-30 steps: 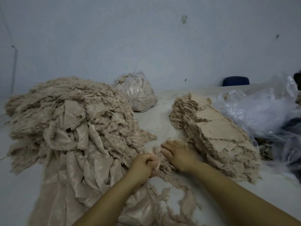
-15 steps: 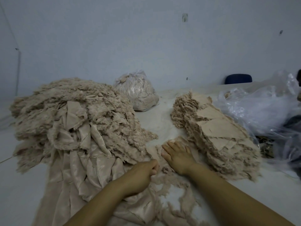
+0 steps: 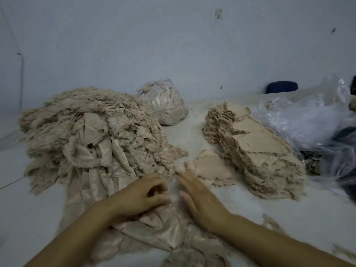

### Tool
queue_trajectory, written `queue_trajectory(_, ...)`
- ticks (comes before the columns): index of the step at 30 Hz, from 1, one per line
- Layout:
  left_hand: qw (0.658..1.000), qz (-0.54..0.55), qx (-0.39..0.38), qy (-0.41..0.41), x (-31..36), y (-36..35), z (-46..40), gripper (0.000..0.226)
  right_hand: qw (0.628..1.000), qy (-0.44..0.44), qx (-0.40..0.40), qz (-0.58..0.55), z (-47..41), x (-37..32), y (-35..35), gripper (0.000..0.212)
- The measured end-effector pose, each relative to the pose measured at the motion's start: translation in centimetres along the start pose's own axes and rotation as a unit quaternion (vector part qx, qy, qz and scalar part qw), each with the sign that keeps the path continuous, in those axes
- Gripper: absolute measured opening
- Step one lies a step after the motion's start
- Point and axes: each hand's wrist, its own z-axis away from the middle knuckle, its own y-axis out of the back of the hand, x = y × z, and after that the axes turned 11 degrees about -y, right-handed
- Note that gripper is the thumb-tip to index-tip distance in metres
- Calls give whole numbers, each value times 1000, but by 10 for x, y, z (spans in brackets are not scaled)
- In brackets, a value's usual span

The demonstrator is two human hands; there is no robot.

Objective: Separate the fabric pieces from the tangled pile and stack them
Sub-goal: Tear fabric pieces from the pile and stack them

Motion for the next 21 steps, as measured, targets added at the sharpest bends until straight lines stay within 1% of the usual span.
queue_trajectory(2, 993, -96, -75, 10, -8, 5, 10, 31, 992, 43, -106, 48, 26, -1, -3, 54)
queue_trajectory(3, 980, -161, -114, 16, -11, 6, 14, 34, 987, 53, -137, 63, 37, 0, -2, 54)
queue_trajectory(4, 967, -212, -137, 19, -12, 5, 16, 32, 985, 53, -155, 60, 45, 0, 1, 54)
queue_trajectory(5, 963, -229, -141, 18, -13, 5, 17, 26, 984, 44, -166, 41, 50, -2, 5, 55)
queue_trajectory(6, 971, -203, -125, 17, -12, 4, 18, 20, 984, 33, -173, 15, 54, -5, 9, 55)
queue_trajectory(7, 985, -141, -99, 27, -11, 5, 19, 14, 985, 17, -170, -18, 55, -8, 12, 54)
queue_trajectory(8, 995, -64, -69, 45, -8, 6, 20, 12, 988, -2, -144, -52, 55, -11, 16, 52)
queue_trajectory(10, 995, 63, -15, 74, -4, 11, 19, 13, 992, -33, -56, -111, 47, -19, 22, 56)
queue_trajectory(11, 993, 94, -3, 76, -1, 14, 18, 13, 988, -42, -31, -146, 39, -23, 24, 62)
queue_trajectory(12, 992, 106, 0, 68, 2, 15, 15, 14, 981, -48, -26, -188, 30, -29, 25, 67)
queue_trajectory(14, 992, 115, -2, 45, 9, 12, 9, 13, 956, -85, -60, -276, 11, -44, 24, 75)
queue_trajectory(15, 991, 125, 10, 40, 10, 10, 6, 12, 943, -112, -79, -303, 3, -50, 24, 76)
queue_trajectory(16, 988, 143, 36, 43, 10, 7, 4, 13, 936, -139, -86, -313, -4, -55, 21, 71)
queue_trajectory(17, 982, 168, 71, 51, 10, 5, 1, 15, 933, -160, -82, -311, -10, -58, 18, 59)
queue_trajectory(19, 972, 184, 134, 61, 5, 3, -3, 15, 930, -181, -34, -317, -16, -55, 9, 26)
queue_trajectory(20, 973, 158, 155, 64, 0, 3, -4, 17, 925, -181, -6, -335, -16, -51, 6, 17)
queue_trajectory(21, 974, 124, 177, 74, -6, 3, -4, 22, 915, -185, 18, -359, -15, -47, 4, 20)
